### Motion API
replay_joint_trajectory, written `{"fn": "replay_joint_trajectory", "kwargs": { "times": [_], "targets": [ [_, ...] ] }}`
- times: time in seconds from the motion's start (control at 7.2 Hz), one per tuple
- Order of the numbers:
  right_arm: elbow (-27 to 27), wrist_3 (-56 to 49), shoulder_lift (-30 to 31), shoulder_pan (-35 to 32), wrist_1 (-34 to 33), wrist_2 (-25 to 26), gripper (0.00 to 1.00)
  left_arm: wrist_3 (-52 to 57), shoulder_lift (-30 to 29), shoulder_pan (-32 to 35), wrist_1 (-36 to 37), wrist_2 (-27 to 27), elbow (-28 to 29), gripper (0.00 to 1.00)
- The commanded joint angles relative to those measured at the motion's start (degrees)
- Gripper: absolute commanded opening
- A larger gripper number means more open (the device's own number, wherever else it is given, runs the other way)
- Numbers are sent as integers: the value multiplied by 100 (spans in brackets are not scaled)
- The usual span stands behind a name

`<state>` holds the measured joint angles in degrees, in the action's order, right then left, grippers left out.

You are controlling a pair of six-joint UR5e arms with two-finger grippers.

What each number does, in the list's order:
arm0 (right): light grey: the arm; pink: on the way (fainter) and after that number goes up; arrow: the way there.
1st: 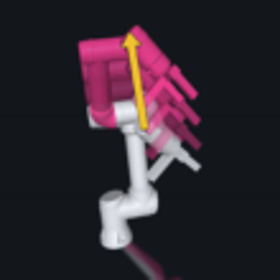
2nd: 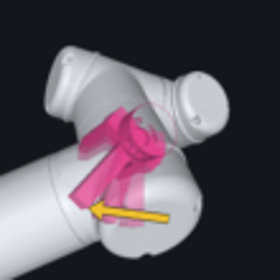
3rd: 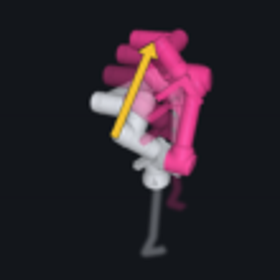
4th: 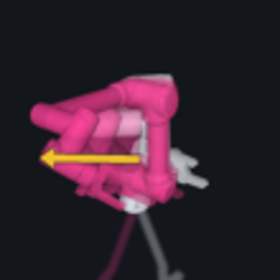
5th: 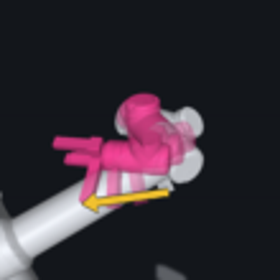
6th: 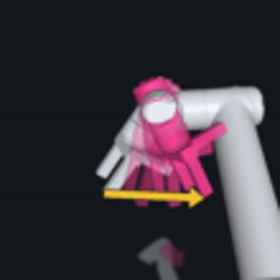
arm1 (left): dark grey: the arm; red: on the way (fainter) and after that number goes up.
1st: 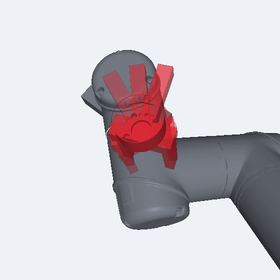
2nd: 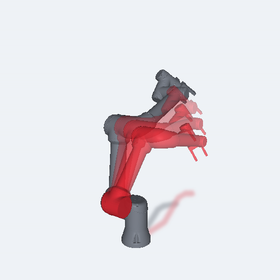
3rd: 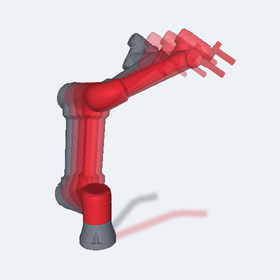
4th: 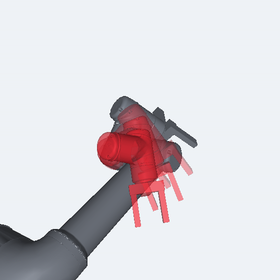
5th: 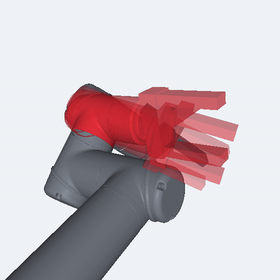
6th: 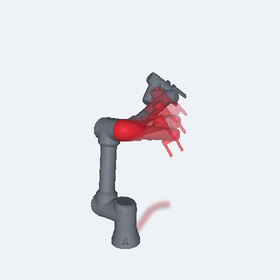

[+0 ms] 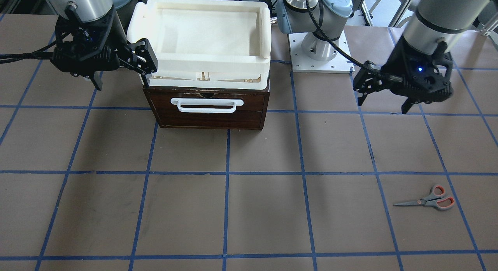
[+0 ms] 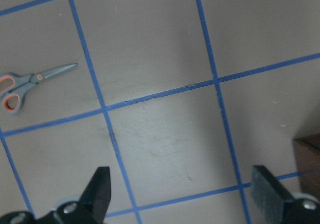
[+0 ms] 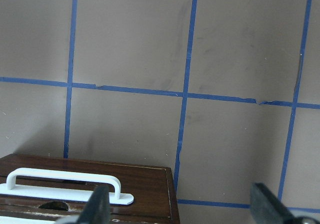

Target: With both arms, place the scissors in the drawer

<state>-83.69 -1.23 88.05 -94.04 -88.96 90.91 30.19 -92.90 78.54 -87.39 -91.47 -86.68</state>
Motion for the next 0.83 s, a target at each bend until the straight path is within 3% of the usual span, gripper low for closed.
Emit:
{"fn": "replay_joint_trajectory", "kwargs": {
  "times": [0.0, 0.14, 0.56, 0.69],
  "targets": [
    [-68, 1106, -190, 43, -235, 59, 100, 2743, -402, -655, 274, -176, 2, 100],
    [-139, 2439, -357, 35, -332, 24, 100, 3947, -735, -655, 658, -474, -7, 100],
    [-148, 6072, -736, -253, -412, -38, 100, 6351, -1938, -1084, 1975, -521, -7, 100],
    [-148, 7118, -937, -543, -447, -20, 100, 6959, -2282, -1130, 2816, -512, 2, 100]
  ]
}}
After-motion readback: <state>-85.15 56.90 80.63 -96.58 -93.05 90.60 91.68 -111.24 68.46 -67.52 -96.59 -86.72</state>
